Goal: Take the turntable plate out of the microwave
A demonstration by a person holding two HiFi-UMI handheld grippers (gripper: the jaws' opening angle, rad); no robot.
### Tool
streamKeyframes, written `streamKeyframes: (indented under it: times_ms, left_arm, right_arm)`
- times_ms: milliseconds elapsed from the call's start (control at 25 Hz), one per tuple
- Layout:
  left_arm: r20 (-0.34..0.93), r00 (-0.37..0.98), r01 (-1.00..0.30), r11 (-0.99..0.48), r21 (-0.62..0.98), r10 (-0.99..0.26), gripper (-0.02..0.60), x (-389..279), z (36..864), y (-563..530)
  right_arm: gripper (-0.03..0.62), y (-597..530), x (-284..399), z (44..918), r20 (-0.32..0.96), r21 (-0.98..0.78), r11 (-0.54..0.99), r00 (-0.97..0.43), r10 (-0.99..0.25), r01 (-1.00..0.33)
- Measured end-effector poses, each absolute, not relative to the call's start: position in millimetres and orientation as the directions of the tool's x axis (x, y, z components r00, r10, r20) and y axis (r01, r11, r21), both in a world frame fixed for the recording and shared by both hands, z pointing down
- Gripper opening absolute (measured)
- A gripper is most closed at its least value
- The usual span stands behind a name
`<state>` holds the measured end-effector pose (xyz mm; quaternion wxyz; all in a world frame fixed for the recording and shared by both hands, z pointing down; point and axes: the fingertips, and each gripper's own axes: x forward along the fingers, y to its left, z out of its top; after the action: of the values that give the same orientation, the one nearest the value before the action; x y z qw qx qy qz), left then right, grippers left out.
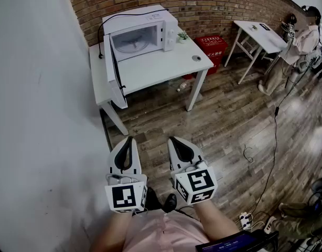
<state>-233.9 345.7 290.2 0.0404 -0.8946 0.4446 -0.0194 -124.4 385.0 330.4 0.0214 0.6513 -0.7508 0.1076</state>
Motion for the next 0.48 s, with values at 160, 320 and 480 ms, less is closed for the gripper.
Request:
streamKeyframes:
  times_ms: [160,320,480]
  left_arm:
    - [0.004,0.602,-0.795,-0.600,-0.090,-0.799,0.006,-229,293,348]
    - [0.010,0.596,-0.799,-0.594,-0.090,-0.803,0.006,-225,294,353]
    - [-0.001,0.595,-0.802,-0.594,-0.054,-0.804,0.146,-221,297,358]
  right_arm:
    - [0.003,387,-121,333,0.177,-0.138,0.133,-0.157,-0.972,-0.981]
    - [0.003,390,-114,332,0.169,-0.144,0.129,-0.152,-0.974,-0.981]
    - [0.131,389,-109,330,0.139,-0.186,0.157,-0.184,-0.973,-0.970]
